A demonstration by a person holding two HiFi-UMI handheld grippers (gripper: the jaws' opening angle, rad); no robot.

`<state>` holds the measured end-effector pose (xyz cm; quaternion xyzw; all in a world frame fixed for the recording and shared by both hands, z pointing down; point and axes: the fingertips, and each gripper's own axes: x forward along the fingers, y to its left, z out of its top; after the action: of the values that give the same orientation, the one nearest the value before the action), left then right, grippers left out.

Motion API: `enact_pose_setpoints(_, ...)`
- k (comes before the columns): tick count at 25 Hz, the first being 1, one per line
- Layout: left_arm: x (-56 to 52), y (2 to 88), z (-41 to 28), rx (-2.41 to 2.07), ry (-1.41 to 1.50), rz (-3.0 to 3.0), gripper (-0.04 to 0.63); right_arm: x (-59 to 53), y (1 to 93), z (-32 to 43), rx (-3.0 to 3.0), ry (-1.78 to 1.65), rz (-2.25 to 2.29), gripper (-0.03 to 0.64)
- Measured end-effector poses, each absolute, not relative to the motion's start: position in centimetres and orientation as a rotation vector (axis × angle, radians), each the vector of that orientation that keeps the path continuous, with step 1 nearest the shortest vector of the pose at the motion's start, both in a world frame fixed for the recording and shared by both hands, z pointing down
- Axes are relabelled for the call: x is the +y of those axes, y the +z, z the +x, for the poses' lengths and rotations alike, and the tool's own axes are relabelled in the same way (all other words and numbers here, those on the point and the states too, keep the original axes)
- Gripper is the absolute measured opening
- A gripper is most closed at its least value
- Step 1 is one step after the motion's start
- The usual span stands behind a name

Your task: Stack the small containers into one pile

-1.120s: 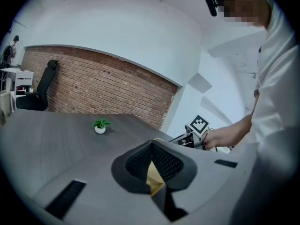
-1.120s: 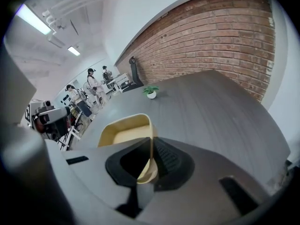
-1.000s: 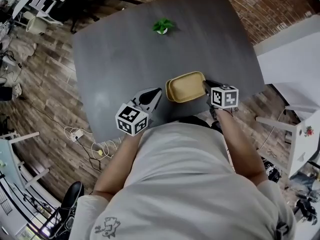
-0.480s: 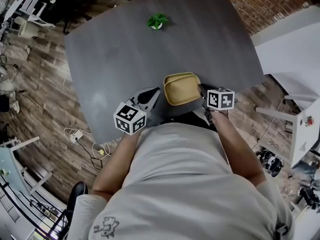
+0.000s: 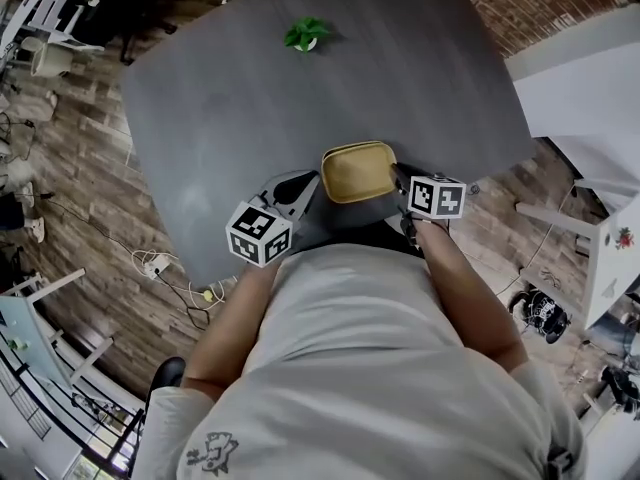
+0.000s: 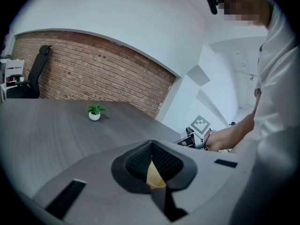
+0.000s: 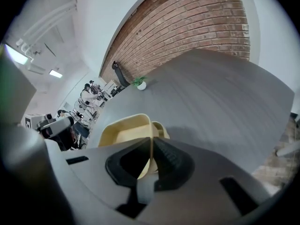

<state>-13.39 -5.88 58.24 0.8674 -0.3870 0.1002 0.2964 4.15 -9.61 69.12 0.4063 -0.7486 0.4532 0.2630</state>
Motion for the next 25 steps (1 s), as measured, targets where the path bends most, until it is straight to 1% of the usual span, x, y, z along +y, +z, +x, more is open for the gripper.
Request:
enact_pose_setpoints(9,-6.2,59.5,-13.3,-1.003,0.317,2.282,0.011,-10.1,70.5,4.0,-2.001,1.263,1.129,0.027)
enact_pose_setpoints(19,-6.2,60.1,-13.1,-0.982,0.336,2.267,0.011,-10.1,71.3,3.9,-1.997,1.226,1.122,0.037)
enact_pose_setpoints(22,-6.2,60.3,-13.1,-0.983,0.339,2.264,0.011,-10.2,71.6,4.1,-1.991,1.224,1.120,0.051)
enact_pose_setpoints(25,-6.3,60.2,-13.1,-0.985,0.337,2.261,0.011,-10.5,71.6,4.3,-1.991,1.206,1.108,0.086)
